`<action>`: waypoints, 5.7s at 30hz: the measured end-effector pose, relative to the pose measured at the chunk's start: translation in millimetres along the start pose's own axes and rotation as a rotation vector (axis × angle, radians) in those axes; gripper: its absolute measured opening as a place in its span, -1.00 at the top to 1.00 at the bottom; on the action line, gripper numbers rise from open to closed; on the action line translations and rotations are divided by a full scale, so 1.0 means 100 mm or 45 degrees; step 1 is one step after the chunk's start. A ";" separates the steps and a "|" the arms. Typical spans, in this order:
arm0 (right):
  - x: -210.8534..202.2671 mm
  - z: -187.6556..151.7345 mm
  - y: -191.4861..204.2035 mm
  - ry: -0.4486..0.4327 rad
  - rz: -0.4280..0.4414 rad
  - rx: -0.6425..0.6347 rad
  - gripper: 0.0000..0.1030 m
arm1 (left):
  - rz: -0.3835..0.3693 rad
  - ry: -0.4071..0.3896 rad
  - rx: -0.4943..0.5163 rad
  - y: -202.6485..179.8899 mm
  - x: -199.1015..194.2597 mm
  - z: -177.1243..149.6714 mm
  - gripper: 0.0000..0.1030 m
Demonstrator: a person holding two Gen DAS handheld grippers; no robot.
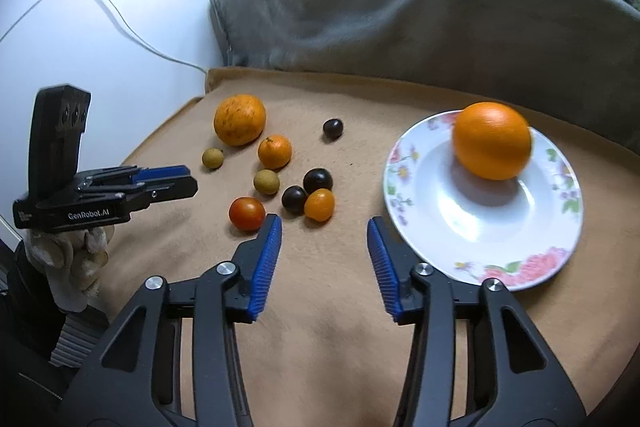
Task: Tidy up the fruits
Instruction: 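Grasp the small green-brown fruit with the left tool while the right tool grasps the kumquat, then carry the green-brown fruit with the left tool while the right tool carries the kumquat to the plate, then open both tools over the plate and withdraw them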
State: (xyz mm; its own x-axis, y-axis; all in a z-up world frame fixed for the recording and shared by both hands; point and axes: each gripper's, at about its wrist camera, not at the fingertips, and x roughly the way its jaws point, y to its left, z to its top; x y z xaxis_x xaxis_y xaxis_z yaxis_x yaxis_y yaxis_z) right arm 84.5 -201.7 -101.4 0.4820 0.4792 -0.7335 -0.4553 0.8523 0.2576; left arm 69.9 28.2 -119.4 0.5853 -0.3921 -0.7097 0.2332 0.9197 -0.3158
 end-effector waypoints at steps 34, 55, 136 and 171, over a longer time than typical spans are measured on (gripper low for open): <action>0.72 0.07 0.17 0.136 -0.126 -0.193 0.26 | -0.132 0.173 -0.115 0.08 0.66 0.23 0.29; 0.81 0.08 0.21 0.157 -0.153 -0.229 0.48 | -0.110 0.183 -0.107 0.10 0.73 0.23 0.49; -0.45 -0.16 -0.87 -0.065 -0.325 0.067 -0.29 | -0.125 0.035 0.196 -1.29 0.86 0.64 -0.09; -0.52 0.03 -0.54 -0.128 -0.215 0.066 -0.73 | 0.190 -0.122 0.218 -0.79 0.15 0.53 -0.50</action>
State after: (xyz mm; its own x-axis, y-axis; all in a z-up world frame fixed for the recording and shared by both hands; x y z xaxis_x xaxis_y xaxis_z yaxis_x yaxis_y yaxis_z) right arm 86.0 -271.4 -75.6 0.6218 0.3446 -0.7033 -0.3234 0.9308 0.1701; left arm 101.3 -49.3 -71.6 0.6923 -0.2557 -0.6748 0.2624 0.9603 -0.0947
